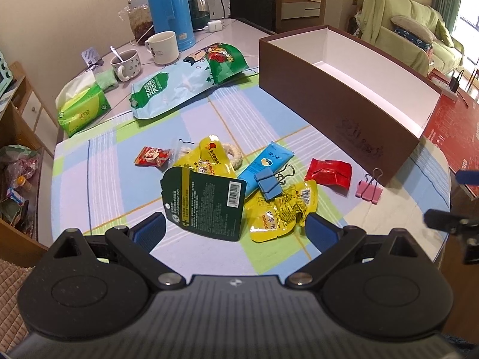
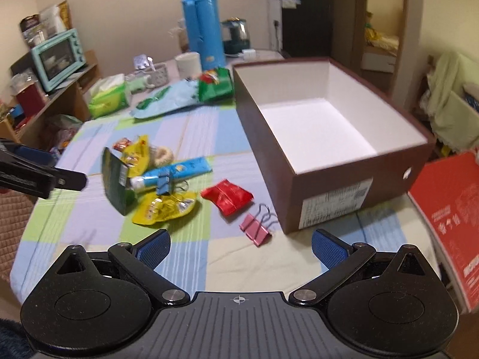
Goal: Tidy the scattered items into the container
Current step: 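Grasp the pink binder clip with the right tool while the left tool grasps the red candy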
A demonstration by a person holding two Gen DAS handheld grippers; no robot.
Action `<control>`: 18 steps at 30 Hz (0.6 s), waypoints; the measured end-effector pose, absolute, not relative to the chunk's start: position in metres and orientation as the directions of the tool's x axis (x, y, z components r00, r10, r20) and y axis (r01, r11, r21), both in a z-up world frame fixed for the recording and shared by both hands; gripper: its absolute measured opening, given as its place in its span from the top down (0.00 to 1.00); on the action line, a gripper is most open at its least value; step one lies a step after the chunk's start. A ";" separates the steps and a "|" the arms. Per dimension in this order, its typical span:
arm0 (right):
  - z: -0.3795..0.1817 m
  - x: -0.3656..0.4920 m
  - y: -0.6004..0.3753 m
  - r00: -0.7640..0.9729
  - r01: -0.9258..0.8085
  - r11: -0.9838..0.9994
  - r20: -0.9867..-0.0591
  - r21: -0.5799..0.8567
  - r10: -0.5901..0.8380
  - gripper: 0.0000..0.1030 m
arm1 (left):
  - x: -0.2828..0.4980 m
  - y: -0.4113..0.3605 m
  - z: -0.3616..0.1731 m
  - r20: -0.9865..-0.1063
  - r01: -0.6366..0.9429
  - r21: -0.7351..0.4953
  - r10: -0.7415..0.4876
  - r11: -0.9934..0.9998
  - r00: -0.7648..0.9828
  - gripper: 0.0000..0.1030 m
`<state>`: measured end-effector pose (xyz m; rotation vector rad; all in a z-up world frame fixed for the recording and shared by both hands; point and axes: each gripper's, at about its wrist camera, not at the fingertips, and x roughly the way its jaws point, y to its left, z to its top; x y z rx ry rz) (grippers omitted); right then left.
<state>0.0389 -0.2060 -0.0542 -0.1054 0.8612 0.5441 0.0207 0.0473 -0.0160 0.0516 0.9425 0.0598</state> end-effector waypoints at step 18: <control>-0.121 0.095 -0.192 0.482 -0.108 0.950 -0.821 0.292 0.307 0.30 | 0.107 0.049 -0.045 -0.831 0.171 0.047 -0.056 0.984 0.554 0.05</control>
